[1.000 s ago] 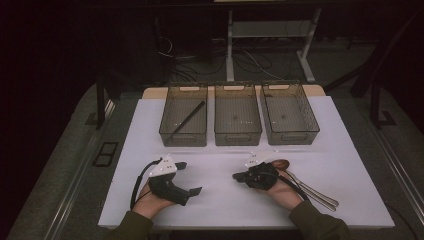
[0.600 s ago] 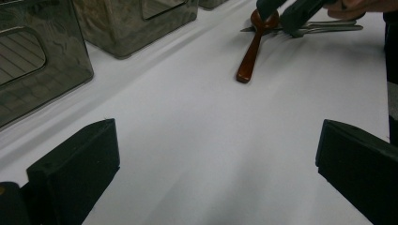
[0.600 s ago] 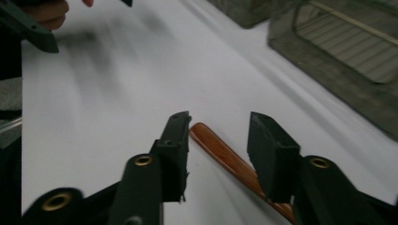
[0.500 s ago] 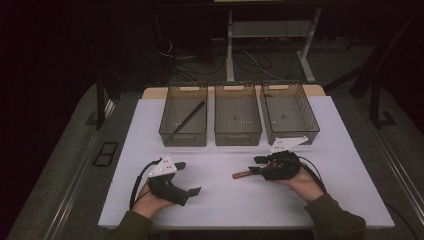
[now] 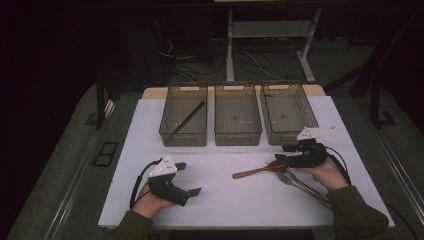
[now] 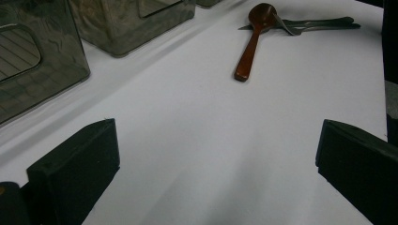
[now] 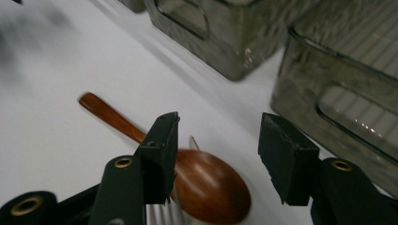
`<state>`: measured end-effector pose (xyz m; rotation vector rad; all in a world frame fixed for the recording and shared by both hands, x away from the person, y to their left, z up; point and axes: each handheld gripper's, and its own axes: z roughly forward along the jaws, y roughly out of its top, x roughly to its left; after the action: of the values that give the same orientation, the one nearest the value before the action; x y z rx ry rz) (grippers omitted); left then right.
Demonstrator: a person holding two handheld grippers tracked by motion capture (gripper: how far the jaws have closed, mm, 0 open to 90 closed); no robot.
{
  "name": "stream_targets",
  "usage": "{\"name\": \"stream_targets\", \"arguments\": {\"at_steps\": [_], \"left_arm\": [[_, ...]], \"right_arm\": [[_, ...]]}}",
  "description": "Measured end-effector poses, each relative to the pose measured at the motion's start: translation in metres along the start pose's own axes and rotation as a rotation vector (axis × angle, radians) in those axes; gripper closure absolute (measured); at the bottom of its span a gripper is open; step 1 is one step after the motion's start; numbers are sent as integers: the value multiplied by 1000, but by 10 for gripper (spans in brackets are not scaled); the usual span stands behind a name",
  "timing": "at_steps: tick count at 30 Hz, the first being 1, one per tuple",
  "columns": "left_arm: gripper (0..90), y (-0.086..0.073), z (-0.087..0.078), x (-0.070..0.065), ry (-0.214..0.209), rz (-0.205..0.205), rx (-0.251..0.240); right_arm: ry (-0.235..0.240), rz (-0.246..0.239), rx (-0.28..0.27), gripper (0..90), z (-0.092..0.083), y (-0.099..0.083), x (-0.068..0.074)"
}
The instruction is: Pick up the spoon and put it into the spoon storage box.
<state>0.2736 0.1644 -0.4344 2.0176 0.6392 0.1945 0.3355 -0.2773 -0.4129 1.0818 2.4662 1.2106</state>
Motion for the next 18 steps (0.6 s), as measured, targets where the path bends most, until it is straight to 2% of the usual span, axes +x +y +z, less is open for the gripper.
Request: {"name": "stream_targets", "arguments": {"at_steps": [5,7,12,18], "left_arm": [[0,0,0,0,-1,-1,1],[0,0,0,0,-2,-2,0],[0,0,0,0,-1,-3,0],[0,0,0,0,0,-2,0]], "right_arm": [[-8,14,56,479,6,-10,-9],[-7,5,82,490,10,-13,-12],[25,29,112,505,15,-19,-15],[47,9,146,526,19,-23,-14]]}}
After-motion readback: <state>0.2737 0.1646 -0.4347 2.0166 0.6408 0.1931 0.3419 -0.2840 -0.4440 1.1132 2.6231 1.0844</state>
